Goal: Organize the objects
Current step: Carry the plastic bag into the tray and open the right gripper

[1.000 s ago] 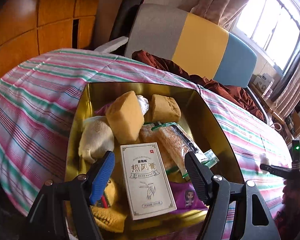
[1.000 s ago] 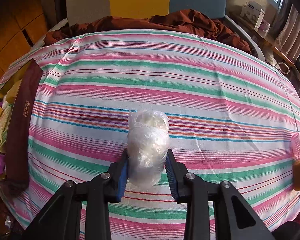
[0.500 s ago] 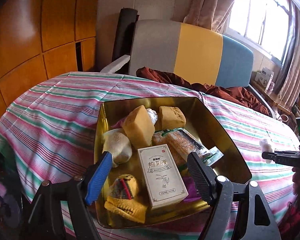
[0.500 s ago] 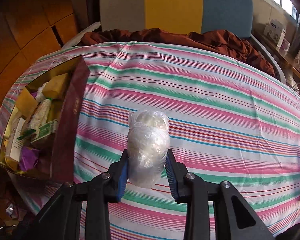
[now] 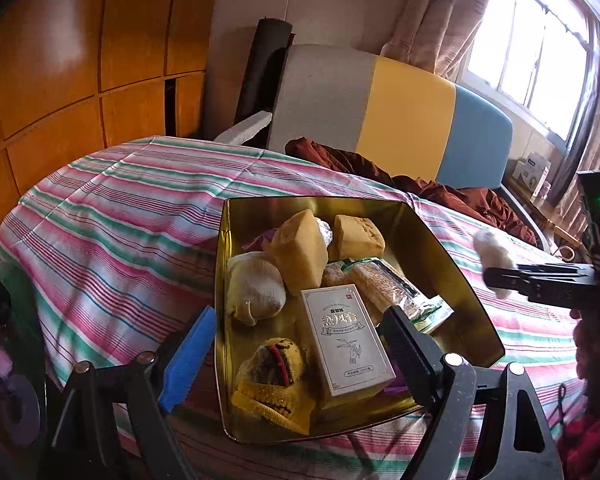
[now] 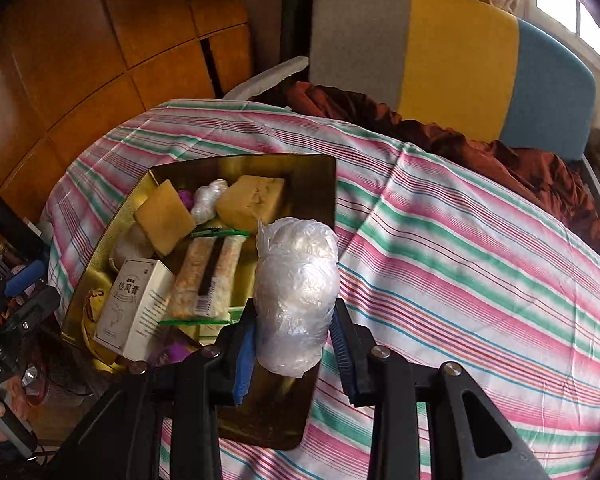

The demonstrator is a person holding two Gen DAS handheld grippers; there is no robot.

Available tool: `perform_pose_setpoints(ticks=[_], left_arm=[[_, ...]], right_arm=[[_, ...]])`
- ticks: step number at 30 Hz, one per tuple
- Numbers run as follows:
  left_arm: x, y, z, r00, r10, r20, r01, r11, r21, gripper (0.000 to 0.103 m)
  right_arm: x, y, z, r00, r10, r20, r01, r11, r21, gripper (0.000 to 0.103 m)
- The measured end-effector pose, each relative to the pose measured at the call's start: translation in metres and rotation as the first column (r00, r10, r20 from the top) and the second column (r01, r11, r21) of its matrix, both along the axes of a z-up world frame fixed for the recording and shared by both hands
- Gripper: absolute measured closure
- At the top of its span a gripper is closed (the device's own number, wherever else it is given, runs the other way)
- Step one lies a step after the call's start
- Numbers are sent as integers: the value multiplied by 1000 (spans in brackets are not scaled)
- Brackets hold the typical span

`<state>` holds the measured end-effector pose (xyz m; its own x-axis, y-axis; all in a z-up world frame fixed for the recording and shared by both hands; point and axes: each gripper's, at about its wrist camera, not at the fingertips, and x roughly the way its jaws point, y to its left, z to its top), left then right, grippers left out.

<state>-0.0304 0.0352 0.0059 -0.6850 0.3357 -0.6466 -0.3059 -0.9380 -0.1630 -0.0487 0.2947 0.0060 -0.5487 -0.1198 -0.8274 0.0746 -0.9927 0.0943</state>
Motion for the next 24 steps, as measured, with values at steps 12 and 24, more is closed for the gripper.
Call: perform_pose_setpoints(ticks=[12, 24], left_arm=[[-4, -25, -4, 998, 54, 14, -54, 998, 19, 8], [-6, -23, -9, 996, 84, 34, -84, 996, -1, 0]], right_arm=[[-65, -39, -42, 991, 72, 113, -85, 990, 113, 69], [-64, -39, -43, 996, 25, 84, -36, 991, 129, 55]])
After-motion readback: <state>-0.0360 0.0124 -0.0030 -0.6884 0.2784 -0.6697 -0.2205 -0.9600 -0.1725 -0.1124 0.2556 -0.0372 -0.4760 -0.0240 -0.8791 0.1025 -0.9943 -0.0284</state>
